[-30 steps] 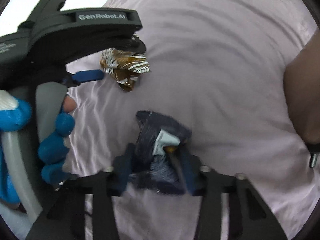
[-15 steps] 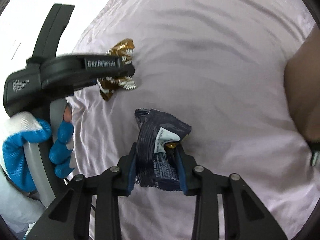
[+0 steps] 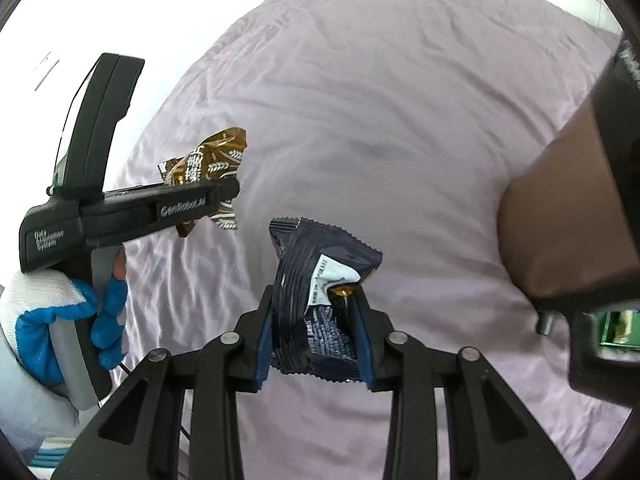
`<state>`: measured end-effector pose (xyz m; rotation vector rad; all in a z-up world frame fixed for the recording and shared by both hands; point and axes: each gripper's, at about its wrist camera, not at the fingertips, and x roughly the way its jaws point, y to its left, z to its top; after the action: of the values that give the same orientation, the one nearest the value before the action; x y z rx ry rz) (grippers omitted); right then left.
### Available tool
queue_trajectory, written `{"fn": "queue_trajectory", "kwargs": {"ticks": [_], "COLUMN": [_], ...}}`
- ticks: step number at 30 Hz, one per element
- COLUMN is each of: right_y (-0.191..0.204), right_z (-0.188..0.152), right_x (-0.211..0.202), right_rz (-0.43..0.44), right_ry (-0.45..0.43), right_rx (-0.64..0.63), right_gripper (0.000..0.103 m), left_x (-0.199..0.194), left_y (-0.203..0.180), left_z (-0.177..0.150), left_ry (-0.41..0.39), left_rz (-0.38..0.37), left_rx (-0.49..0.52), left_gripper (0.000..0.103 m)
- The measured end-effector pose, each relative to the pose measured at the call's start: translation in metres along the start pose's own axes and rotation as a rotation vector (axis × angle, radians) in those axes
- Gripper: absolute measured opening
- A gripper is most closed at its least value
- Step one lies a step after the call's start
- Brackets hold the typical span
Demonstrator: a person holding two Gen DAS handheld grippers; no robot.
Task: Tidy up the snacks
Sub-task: 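Carry the brown-gold wrapper and navy packet with both tools over the green tray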
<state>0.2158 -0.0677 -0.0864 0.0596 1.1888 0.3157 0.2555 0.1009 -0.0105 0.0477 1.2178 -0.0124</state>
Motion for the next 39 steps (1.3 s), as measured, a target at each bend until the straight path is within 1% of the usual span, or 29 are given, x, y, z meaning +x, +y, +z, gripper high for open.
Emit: {"fn": "queue_trajectory", "kwargs": {"ticks": [1,4,6,7,12,13,17,21,22,27,29,32,35,37,39], "right_y": [0.001,0.003,0.003,0.005,-0.006,-0.011,-0.037,-0.075,-0.086,-0.135,-0.157,-0.189,-0.222,-0.245,-0.269], "right_z": [-0.006,-0.014,-0.023,-0.030,-0.066,-0.074,-0.109,-0.146,-0.157,-0.197,-0.210,-0.219,-0.218,-0.210,-0.197], "right_x": [0.003,-0.011,-0.021,-0.032,-0.056,-0.060,-0.075,-0.093,-0.100,-0.133,-0.147,-0.167,-0.185,-0.195,-0.204], "right_rz": [0.000,-0.007,-0.008,-0.010,-0.027,-0.034,-0.072,-0.120,-0.137,-0.218,-0.249,-0.293,-0.333,-0.360,-0.381], "right_ry": [-0.003,0.000,0.009,0.015,0.046,0.054,0.085,0.112,0.116,0.113,0.100,0.065,0.019,-0.017,-0.058], "right_rx": [-0.003,-0.021,-0.031,-0.038,-0.048,-0.043,-0.001,0.082,0.107,0.229,0.277,0.340,0.382,0.387,0.390], "right_gripper": [0.000,0.000,0.000,0.000,0.000,0.000,0.000,0.000,0.000,0.000,0.000,0.000,0.000,0.000,0.000], "left_x": [-0.005,-0.016,-0.022,-0.029,-0.044,-0.046,-0.054,-0.062,-0.064,-0.078,-0.084,-0.094,-0.100,-0.099,-0.098], "left_y": [-0.001,-0.010,-0.020,-0.027,-0.064,-0.072,-0.114,-0.164,-0.176,-0.244,-0.269,-0.313,-0.349,-0.373,-0.399], "left_z": [-0.006,-0.028,-0.032,-0.042,-0.071,-0.075,-0.101,-0.129,-0.135,-0.168,-0.179,-0.178,-0.168,-0.150,-0.131], "left_ry": [-0.001,0.004,0.005,0.008,0.024,0.029,0.039,0.055,0.034,0.044,0.040,0.040,0.012,-0.008,-0.033], "left_rz": [0.007,0.020,0.026,0.021,-0.014,-0.026,-0.094,-0.166,-0.215,-0.303,-0.337,-0.401,-0.453,-0.462,-0.452], "left_rx": [0.017,0.089,0.140,0.162,0.311,0.336,0.490,0.647,0.681,0.860,0.911,0.946,0.940,0.917,0.878], "left_gripper": [0.029,0.029,0.029,0.029,0.029,0.029,0.029,0.029,0.029,0.029,0.029,0.029,0.029,0.029,0.029]}}
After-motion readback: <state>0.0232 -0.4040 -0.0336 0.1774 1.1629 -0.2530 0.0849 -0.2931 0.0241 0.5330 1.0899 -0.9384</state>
